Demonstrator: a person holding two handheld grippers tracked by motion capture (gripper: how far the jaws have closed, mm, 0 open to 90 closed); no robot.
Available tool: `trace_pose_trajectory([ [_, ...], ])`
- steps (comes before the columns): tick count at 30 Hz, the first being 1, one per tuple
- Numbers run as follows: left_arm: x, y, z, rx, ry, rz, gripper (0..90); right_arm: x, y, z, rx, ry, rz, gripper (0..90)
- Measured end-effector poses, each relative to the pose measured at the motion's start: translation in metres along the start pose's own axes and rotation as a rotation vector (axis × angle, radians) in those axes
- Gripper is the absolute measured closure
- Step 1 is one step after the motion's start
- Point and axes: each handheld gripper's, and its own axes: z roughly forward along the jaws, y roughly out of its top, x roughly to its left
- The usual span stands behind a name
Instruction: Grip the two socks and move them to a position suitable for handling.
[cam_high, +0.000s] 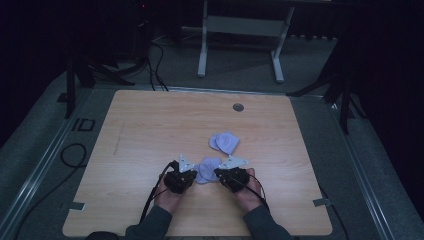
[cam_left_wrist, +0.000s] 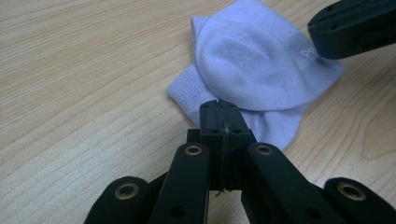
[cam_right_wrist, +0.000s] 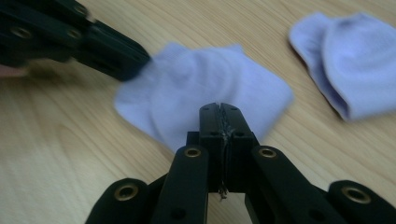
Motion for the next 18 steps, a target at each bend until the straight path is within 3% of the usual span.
trace_pose_trajectory([
  [10,0.001,0.000,0.000,-0.001,-0.009,-0.013,89.6,0.017,0.013,0.016,0.029,0.062,-0.059,84.0],
  [18,0.001,0.000,0.000,-0.001,-0.010,-0.012,89.6,0.020,0.012,0.026,0.064,0.087,-0.062,77.0],
])
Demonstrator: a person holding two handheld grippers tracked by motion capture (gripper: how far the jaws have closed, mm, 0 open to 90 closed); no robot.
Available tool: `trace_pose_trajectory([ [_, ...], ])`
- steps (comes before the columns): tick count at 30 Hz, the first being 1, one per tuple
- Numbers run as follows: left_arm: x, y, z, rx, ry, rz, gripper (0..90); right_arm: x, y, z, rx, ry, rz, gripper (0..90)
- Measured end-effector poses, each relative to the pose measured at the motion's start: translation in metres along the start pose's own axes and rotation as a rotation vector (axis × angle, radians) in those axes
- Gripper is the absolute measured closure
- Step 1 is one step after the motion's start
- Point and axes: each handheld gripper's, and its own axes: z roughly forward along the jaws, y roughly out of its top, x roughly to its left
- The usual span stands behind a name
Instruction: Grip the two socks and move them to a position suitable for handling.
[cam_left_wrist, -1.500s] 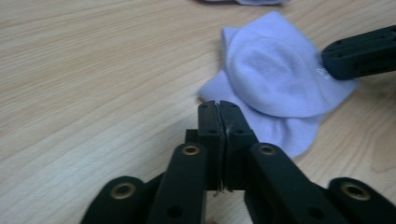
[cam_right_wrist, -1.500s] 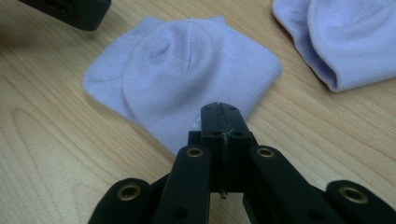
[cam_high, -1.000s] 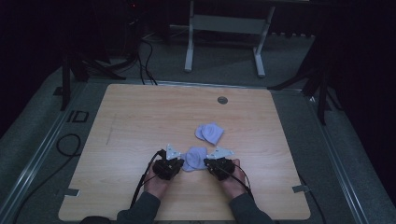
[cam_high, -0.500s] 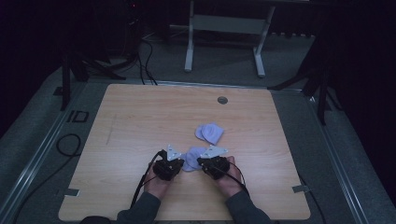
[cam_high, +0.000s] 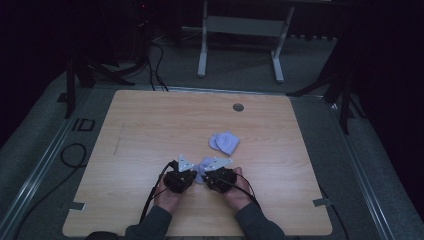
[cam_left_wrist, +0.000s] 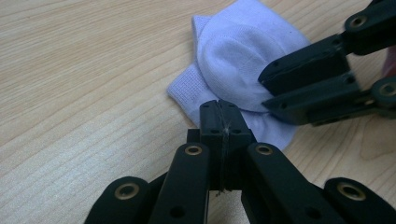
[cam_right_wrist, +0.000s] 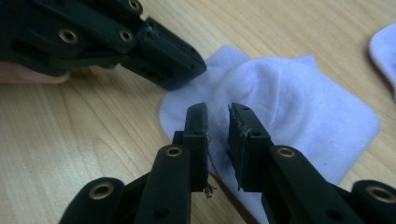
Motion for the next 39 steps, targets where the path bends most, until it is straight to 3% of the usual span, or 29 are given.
trace_pose_trajectory([
  [2,0.000,0.000,0.000,0.000,0.001,0.001,89.6,0.000,0.000,0.000,-0.001,0.001,0.003,77.0],
  [6,0.000,0.000,0.000,0.002,0.002,0.005,89.6,-0.003,0.001,0.001,0.008,-0.007,0.012,86.3],
  [14,0.000,0.000,0.000,-0.001,0.001,0.003,89.7,-0.008,0.000,-0.010,-0.018,-0.036,0.036,87.2],
  [25,0.000,0.000,0.000,0.003,-0.001,0.007,89.6,-0.028,-0.022,-0.036,-0.012,-0.114,0.071,87.2],
  [39,0.001,0.000,0.000,0.005,-0.004,0.007,89.6,-0.054,-0.054,-0.064,0.011,-0.182,0.167,87.0],
])
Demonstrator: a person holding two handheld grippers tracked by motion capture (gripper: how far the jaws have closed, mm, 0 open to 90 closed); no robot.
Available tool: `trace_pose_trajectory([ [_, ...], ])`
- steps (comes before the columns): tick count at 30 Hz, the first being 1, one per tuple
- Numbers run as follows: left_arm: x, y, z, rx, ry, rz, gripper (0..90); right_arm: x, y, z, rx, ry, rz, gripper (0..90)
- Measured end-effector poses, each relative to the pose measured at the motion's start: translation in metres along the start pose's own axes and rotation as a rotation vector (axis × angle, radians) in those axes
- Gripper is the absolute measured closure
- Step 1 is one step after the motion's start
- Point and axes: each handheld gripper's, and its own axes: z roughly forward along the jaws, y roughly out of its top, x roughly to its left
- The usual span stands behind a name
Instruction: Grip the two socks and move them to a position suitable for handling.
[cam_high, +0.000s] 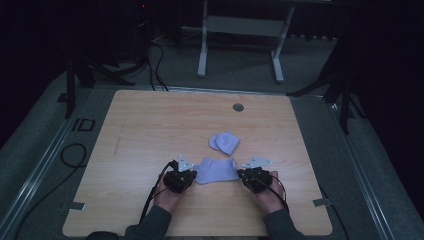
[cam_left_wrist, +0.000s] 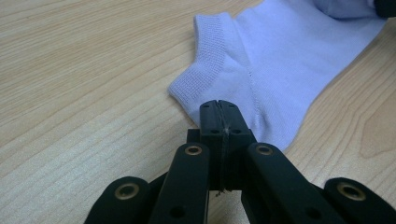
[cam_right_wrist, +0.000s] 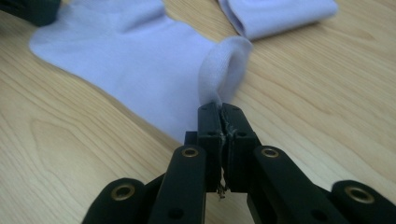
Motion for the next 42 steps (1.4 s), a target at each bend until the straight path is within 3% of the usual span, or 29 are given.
trace_pose_trajectory([
  [12,0.001,0.000,0.000,0.002,-0.004,0.003,89.6,-0.019,-0.014,-0.012,0.010,-0.040,0.051,86.6],
  [15,0.001,0.000,0.000,0.003,-0.006,0.003,89.6,-0.022,-0.007,-0.015,-0.005,-0.049,0.048,86.0],
  [19,0.001,0.000,0.000,0.002,-0.007,0.002,89.6,-0.022,0.012,-0.015,-0.028,-0.050,0.011,85.2],
  [24,0.002,0.000,-0.001,0.001,-0.011,0.002,89.6,-0.021,0.043,0.005,-0.022,-0.049,-0.032,85.9],
  [29,0.002,0.000,-0.001,0.000,-0.014,-0.001,89.6,-0.019,0.066,0.026,-0.012,-0.035,-0.038,86.7],
  [32,0.002,0.000,-0.001,0.000,-0.013,0.000,89.6,-0.020,0.084,0.051,0.027,-0.050,-0.035,86.6],
  [37,0.002,0.000,-0.001,0.000,-0.016,0.000,89.5,-0.025,0.088,0.079,0.098,-0.082,-0.004,86.6],
  [42,0.003,0.000,-0.001,0.003,-0.017,0.001,89.5,-0.025,0.084,0.086,0.114,-0.080,0.005,87.4],
])
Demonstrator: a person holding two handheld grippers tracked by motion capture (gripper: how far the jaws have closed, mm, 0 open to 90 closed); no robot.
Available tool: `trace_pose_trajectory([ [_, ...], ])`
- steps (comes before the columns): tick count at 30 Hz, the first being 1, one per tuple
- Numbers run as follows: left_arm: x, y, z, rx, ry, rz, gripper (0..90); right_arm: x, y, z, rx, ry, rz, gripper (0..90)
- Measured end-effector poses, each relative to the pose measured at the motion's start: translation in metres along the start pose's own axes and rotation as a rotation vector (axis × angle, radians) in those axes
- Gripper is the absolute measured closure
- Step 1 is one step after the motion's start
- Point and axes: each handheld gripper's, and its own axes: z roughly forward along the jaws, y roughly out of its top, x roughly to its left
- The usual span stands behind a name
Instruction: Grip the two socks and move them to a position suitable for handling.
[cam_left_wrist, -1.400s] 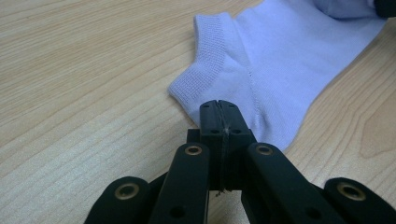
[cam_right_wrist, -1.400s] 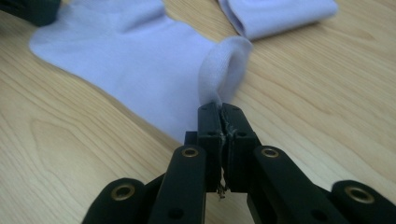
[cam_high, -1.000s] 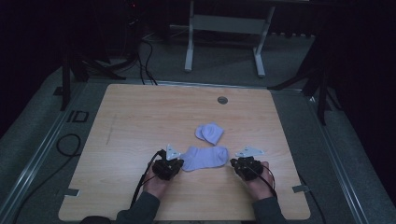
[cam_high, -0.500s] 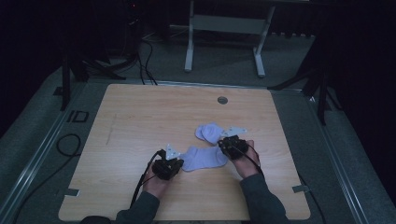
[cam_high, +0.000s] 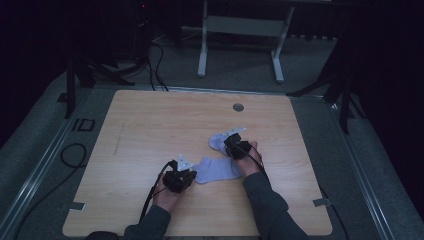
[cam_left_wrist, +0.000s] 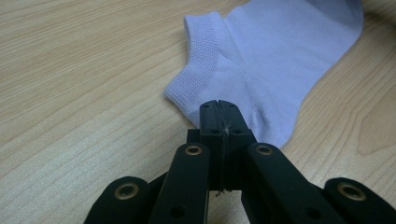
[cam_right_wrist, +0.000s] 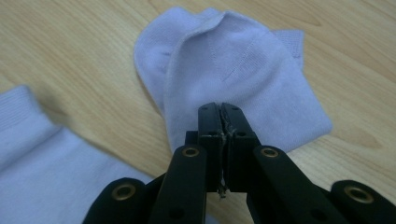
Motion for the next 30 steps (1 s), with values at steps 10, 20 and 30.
trace_pose_trajectory([
  [10,0.000,0.000,0.000,-0.002,0.000,0.002,89.4,0.014,-0.001,-0.002,-0.019,0.029,-0.102,87.8],
  [20,0.005,-0.002,-0.003,0.005,0.004,-0.016,87.8,0.018,-0.006,-0.006,-0.026,0.097,-0.191,87.9],
  [30,0.008,0.011,-0.009,-0.036,-0.010,-0.016,81.0,0.019,-0.008,-0.009,-0.029,0.129,-0.258,87.8],
])
